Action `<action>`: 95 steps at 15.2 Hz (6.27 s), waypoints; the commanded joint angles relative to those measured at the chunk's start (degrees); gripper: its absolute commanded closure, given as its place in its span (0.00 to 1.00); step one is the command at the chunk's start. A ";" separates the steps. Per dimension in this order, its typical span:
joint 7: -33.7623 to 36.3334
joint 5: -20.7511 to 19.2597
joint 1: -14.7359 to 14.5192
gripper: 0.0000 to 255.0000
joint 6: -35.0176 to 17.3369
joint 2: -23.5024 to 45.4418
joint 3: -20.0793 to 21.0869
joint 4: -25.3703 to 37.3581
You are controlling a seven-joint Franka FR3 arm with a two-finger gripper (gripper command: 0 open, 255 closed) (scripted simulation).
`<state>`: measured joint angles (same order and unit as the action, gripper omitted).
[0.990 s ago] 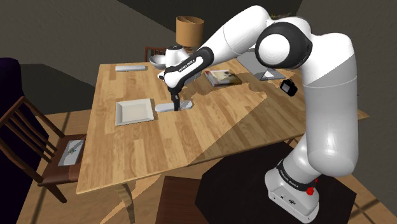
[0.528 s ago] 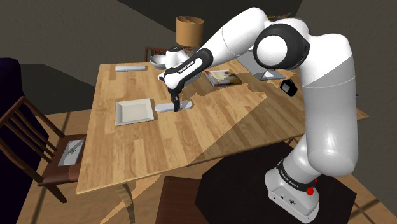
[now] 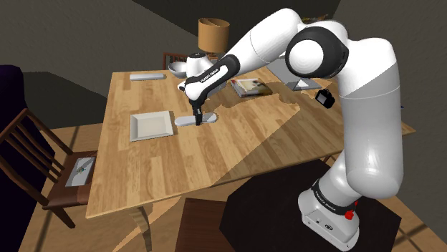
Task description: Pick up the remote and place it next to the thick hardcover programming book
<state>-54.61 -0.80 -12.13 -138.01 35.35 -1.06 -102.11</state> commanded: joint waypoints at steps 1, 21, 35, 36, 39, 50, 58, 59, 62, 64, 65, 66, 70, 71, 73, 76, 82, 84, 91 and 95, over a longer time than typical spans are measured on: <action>0.00 0.00 0.00 1.00 0.00 -0.01 0.00 0.01; -0.14 -0.03 -0.06 1.00 10.06 -8.72 -0.04 1.37; -14.61 1.09 9.38 1.00 2.89 -22.80 -4.37 -19.67; -15.87 1.14 10.15 1.00 2.52 -23.58 -4.83 -20.81; -19.78 1.29 12.42 1.00 1.58 -25.69 -6.33 -23.82; -35.38 1.78 21.11 1.00 -0.21 -29.99 -12.82 -29.78; -47.89 3.12 27.70 1.00 -0.05 -29.33 -17.80 -29.05; -49.12 3.34 28.33 1.00 0.03 -29.09 -18.26 -28.76; -49.80 4.32 28.47 1.00 -2.17 -27.32 -18.06 -29.29; -50.28 5.02 28.60 1.00 -3.61 -26.09 -17.87 -29.58; -50.54 5.39 28.67 1.00 -4.32 -25.46 -17.76 -29.71; -50.80 5.77 28.75 1.00 -5.03 -24.82 -17.65 -29.82; -51.91 7.36 29.15 1.00 -7.83 -22.18 -17.06 -30.13; -52.20 7.78 29.27 1.00 -8.51 -21.50 -16.88 -30.18; -52.79 8.63 29.54 1.00 -9.87 -20.12 -16.49 -30.22; -53.56 9.74 29.95 1.00 -11.58 -18.30 -15.90 -30.20; -53.56 9.74 29.95 1.00 -11.58 -18.30 -15.90 -30.20; -53.56 9.74 29.95 0.00 -11.58 -18.30 -15.90 -30.20; -52.06 7.61 29.11 0.00 -8.26 -21.86 -17.04 -30.27; -50.77 5.77 28.60 0.00 -5.18 -24.90 -17.75 -30.05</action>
<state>-105.61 5.25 16.56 -143.63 10.85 -18.73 -132.19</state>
